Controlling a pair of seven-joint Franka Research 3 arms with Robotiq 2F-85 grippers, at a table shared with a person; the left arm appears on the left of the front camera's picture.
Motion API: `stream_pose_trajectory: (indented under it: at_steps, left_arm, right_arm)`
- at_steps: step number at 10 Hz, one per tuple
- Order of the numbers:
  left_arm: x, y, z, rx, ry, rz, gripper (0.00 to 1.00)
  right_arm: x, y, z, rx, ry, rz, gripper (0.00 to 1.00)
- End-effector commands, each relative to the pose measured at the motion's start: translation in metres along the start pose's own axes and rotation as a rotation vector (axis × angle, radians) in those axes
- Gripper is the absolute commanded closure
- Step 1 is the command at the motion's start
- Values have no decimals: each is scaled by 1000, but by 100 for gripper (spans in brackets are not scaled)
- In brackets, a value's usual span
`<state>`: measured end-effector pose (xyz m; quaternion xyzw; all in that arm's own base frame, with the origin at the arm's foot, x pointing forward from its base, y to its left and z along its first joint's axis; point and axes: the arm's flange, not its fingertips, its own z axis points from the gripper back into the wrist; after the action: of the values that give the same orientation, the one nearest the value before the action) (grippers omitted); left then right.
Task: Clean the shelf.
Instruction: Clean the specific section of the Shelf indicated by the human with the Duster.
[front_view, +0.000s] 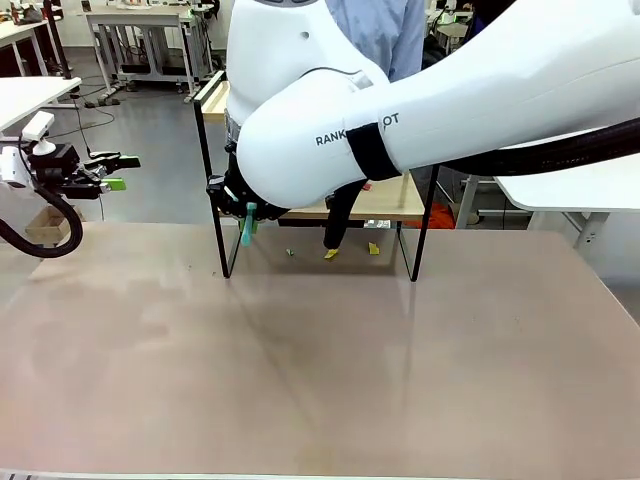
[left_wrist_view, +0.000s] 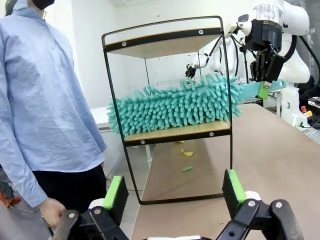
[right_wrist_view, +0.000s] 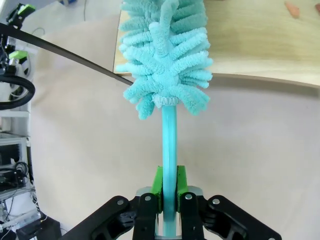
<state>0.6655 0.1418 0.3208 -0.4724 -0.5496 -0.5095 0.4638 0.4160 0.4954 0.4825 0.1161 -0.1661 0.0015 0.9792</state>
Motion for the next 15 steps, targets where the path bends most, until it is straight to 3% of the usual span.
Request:
stream_pose_trajectory:
  at_steps: [1,5,10,15]
  left_arm:
    - [3,-3,-2,1,-2,-16,0]
    - [3,-3,-2,1,-2,-16,0]
    - [3,-3,-2,1,-2,-16,0]
    - [3,-3,-2,1,-2,-16,0]
  right_arm:
    - [0,-1,3,-12,-7,9,87]
    - [0,0,0,-4,-2,3,87]
    - [-3,-75,26,-25,116,-78,87]
    - [-13,-172,55,-55,153,-216,87]
